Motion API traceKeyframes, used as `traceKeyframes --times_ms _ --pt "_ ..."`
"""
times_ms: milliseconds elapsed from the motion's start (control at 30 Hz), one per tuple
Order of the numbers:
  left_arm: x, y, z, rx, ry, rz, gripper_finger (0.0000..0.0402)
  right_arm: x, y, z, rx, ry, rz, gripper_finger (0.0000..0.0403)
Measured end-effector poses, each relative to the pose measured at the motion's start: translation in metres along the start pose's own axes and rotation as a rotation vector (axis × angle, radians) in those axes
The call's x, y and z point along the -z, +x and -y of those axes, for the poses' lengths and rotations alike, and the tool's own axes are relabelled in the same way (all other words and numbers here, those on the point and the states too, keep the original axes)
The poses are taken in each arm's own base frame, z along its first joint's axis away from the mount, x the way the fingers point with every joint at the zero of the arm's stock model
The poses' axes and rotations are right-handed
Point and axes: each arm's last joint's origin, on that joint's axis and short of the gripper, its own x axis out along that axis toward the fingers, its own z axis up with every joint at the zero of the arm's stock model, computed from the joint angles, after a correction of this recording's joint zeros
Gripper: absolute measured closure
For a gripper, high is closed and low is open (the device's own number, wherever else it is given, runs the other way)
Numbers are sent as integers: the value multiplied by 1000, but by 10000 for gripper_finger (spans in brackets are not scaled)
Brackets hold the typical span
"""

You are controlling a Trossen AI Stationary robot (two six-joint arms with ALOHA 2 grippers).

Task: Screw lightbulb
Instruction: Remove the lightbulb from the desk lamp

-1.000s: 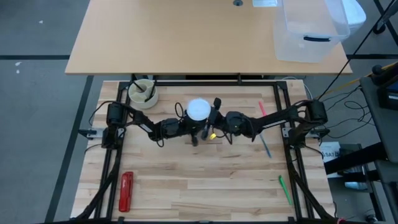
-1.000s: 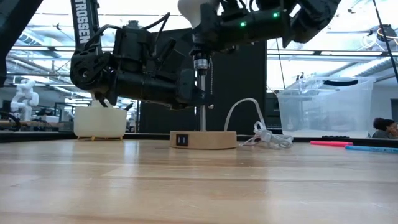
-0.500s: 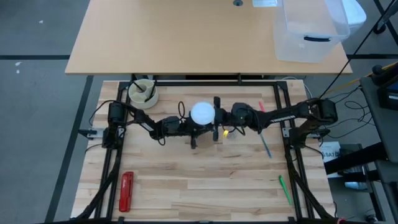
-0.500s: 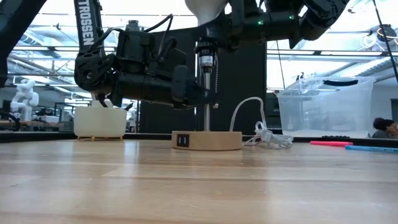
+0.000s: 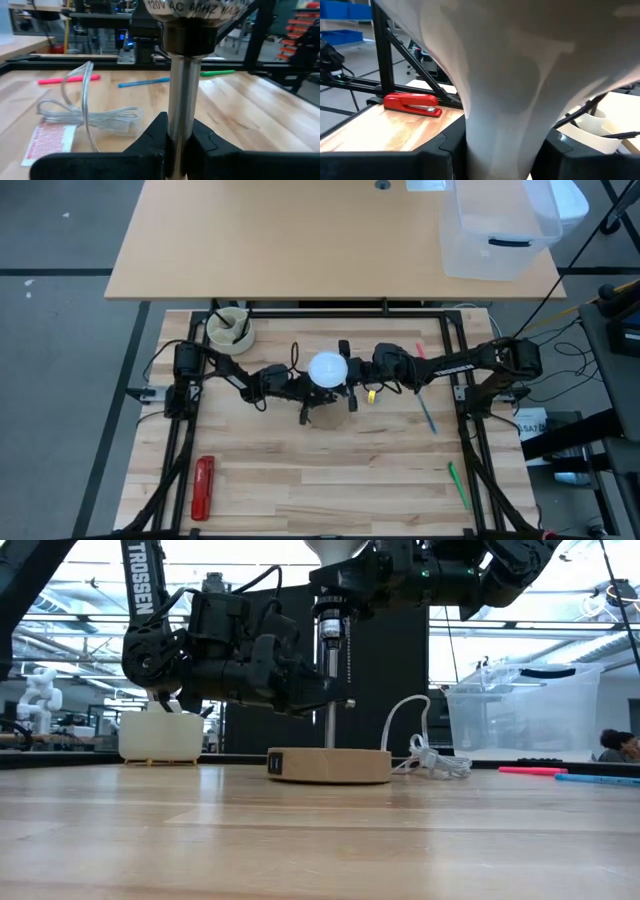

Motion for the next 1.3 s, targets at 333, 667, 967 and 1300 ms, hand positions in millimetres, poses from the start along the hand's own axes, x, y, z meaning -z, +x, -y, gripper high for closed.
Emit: traceKeyframes --times_ms 333,667,967,1300 --pt "0 0 0 3 -8 -1 370 -5 0 1 18 34 45 228" --pt "0 0 0 -4 -9 -1 370 -10 0 -2 18 30 79 192" --pt "1 0 0 -5 -12 -2 370 -9 1 -4 3 29 69 195" --pt "0 0 0 -5 -16 -1 370 -10 1 -4 1 27 82 158"
